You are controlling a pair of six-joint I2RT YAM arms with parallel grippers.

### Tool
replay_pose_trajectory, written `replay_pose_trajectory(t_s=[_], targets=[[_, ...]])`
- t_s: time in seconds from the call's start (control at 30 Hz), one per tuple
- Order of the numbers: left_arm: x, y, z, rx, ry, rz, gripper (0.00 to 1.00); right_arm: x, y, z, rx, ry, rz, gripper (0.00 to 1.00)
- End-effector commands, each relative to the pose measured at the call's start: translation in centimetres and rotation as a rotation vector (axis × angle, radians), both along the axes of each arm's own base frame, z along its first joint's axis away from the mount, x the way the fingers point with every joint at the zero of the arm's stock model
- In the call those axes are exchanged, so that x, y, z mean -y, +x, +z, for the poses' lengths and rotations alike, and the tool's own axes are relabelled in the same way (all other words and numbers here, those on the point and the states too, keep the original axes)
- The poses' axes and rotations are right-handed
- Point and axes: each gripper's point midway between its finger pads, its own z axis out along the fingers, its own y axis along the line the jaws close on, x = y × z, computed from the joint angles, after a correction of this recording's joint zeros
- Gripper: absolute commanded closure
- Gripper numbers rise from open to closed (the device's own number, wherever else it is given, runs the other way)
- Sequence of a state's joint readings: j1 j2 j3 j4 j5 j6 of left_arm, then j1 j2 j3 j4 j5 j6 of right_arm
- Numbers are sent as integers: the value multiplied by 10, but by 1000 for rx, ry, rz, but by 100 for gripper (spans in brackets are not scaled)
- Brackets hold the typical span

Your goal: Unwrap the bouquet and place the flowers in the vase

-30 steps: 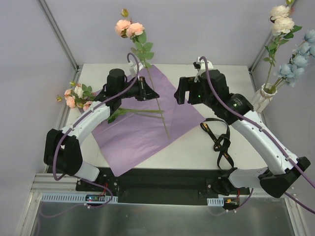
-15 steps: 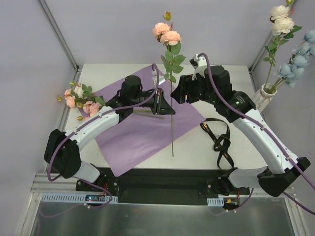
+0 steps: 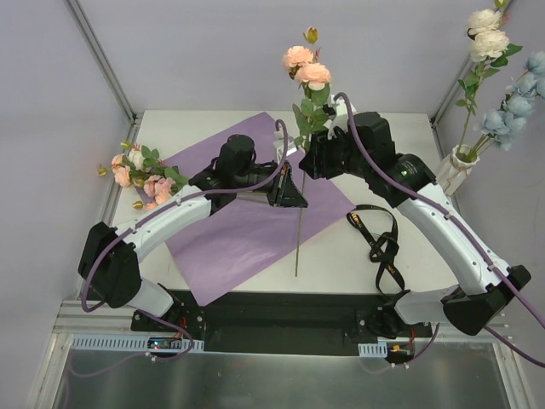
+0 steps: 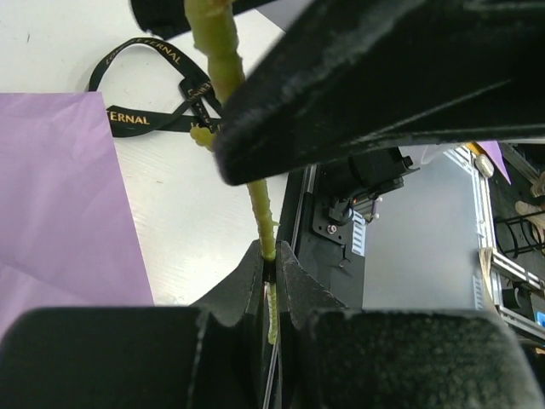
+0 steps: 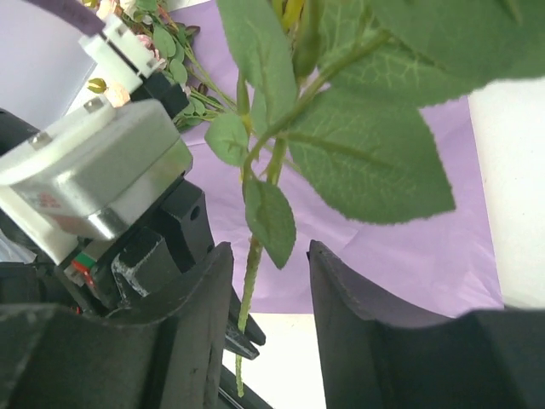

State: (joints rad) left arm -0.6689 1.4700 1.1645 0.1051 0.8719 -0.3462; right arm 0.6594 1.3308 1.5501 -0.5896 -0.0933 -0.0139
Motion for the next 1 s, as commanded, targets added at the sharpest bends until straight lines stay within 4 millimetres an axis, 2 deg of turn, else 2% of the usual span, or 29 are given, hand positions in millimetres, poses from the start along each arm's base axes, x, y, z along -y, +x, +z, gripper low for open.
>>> replay_pose_trajectory(t_s=[0.0, 0.1, 0.13, 0.17, 0.23, 0.27, 0.3, 0.33, 0.43, 0.47, 0.53, 0.57, 0.6, 0.67, 0.73, 0.77, 0.8, 0.87, 0.9, 0.97], targets=[[7, -5, 20, 111, -36, -37, 100, 4, -1, 17, 44, 41, -17, 58], [10, -6, 16, 90, -28, -52, 100, -10, -6, 18, 13, 98, 35, 62], [12, -8, 15, 85, -25, -57, 100, -12, -5, 17, 8, 105, 38, 66], [12, -7, 15, 92, -23, -56, 100, -13, -6, 16, 1, 107, 39, 76], [11, -6, 14, 100, -13, -37, 100, -12, -6, 12, -9, 105, 29, 87], [10, -5, 15, 110, -11, -34, 100, -9, -6, 14, 2, 104, 18, 97], [9, -5, 15, 106, -2, -28, 100, -5, -5, 14, 16, 94, 4, 99], [9, -3, 15, 107, 3, -18, 95, 1, -4, 16, 31, 88, -21, 99], [6, 5, 12, 103, 26, 22, 68, 36, 5, 26, 110, 57, -180, 99], [3, 11, 13, 99, 29, 43, 54, 59, 9, 34, 157, 43, -279, 99], [-2, 17, 16, 96, 27, 69, 43, 88, 12, 46, 220, 28, -396, 99], [-5, 20, 17, 83, 27, 86, 38, 116, 11, 60, 280, 19, -503, 99], [-11, 31, 17, 82, 33, 131, 34, 133, 9, 69, 326, -11, -552, 99], [-19, 40, 20, 69, 30, 174, 32, 187, -4, 94, 433, -81, -730, 99], [-30, 54, 20, 50, 33, 235, 31, 228, -22, 123, 523, -98, -857, 99], [-33, 59, 20, 40, 36, 259, 31, 254, -30, 132, 565, -191, -947, 99], [-40, 66, 20, 33, 35, 288, 31, 270, -37, 149, 610, -185, -1014, 99], [-47, 71, 25, 13, 26, 318, 31, 307, -50, 166, 652, -278, -1159, 99], [-50, 74, 27, 17, 23, 333, 31, 318, -58, 184, 683, -256, -1209, 99], [-54, 73, 33, 50, 16, 347, 31, 338, -58, 198, 705, -297, -1285, 99]])
